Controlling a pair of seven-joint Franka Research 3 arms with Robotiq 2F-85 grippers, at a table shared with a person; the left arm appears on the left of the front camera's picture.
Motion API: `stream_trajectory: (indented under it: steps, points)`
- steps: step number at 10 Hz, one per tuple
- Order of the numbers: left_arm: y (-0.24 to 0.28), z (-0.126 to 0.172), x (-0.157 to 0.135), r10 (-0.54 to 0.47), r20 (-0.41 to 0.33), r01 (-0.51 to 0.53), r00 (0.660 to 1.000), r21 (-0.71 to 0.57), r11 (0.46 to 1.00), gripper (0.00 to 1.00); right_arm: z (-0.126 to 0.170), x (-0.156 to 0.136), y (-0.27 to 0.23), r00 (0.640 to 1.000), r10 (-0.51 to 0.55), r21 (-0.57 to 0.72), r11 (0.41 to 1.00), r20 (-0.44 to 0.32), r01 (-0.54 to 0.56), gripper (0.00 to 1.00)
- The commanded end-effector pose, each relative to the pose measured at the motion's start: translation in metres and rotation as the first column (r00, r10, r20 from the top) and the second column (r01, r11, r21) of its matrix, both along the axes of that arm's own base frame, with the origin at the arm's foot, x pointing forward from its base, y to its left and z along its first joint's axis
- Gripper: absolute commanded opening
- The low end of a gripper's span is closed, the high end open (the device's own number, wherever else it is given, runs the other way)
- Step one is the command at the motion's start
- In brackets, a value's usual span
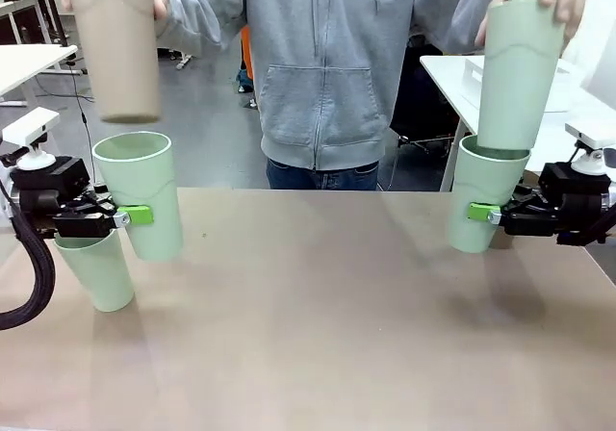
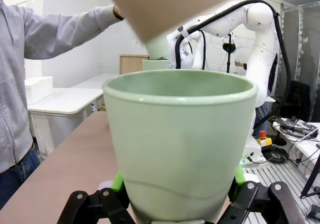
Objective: Stack the cups and store them in the basket.
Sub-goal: Place the stack of Reusable plastic cups into the Pantry Basket.
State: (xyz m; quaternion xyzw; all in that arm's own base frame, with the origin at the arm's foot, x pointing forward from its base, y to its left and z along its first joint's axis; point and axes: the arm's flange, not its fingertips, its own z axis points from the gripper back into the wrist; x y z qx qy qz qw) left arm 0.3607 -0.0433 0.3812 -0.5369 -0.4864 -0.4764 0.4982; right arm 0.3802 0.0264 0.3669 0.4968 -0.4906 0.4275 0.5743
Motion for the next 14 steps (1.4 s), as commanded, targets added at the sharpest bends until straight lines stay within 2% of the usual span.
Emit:
stream_trajectory:
  steps: [1, 14]
  points:
    - [-0.0007, 0.0012, -0.0008, -0.007, 0.005, 0.007, 1.0, -0.008, 1.0, 0.87, 0.0017, 0.0013, 0.0014, 1.0, -0.007, 0.003, 1.0, 0.014, 0.007, 0.84]
    - [-0.0007, 0.0012, -0.0008, -0.007, 0.005, 0.007, 1.0, -0.008, 1.0, 0.87, 0.0017, 0.0013, 0.0014, 1.0, -0.007, 0.003, 1.0, 0.014, 0.007, 0.84]
